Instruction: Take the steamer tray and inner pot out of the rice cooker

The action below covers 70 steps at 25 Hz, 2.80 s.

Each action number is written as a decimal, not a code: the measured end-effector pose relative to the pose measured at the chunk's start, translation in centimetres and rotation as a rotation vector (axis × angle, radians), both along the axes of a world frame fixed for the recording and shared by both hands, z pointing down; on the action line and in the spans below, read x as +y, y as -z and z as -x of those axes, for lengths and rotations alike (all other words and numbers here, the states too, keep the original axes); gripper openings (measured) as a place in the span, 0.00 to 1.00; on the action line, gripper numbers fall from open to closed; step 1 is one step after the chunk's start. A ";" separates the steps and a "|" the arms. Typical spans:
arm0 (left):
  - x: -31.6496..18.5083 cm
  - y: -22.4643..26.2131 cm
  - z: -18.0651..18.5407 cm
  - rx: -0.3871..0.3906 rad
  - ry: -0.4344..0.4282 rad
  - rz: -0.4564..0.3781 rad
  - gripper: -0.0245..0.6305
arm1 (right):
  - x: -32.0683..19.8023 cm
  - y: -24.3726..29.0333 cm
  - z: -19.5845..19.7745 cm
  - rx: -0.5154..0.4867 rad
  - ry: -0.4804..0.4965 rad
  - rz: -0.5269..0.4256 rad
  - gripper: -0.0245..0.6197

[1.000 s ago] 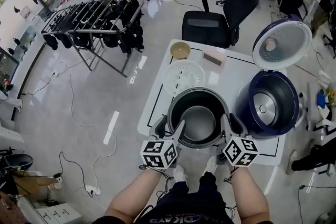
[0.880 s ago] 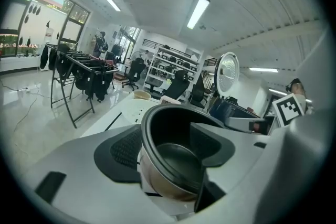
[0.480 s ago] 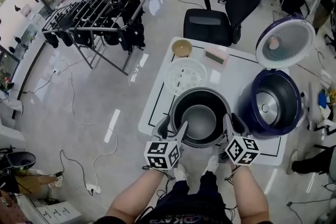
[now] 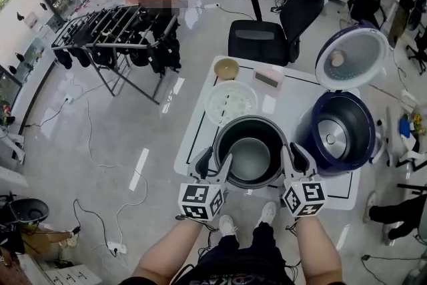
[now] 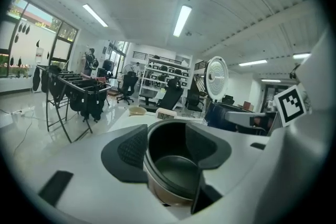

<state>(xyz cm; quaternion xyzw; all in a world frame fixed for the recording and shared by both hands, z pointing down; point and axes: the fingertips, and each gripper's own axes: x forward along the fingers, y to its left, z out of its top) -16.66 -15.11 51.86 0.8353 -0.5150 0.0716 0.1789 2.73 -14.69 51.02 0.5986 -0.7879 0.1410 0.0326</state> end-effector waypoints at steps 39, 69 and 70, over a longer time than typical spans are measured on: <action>28.6 12.8 -16.6 0.060 -0.284 -0.186 0.04 | 29.0 13.8 -9.9 -0.028 0.087 -0.180 0.04; 33.4 13.5 -15.7 0.052 -0.162 -0.218 0.04 | 33.1 13.5 -9.7 -0.056 0.176 -0.176 0.04; 33.4 13.5 -15.6 0.054 -0.159 -0.215 0.04 | 33.2 13.6 -9.6 -0.055 0.176 -0.176 0.04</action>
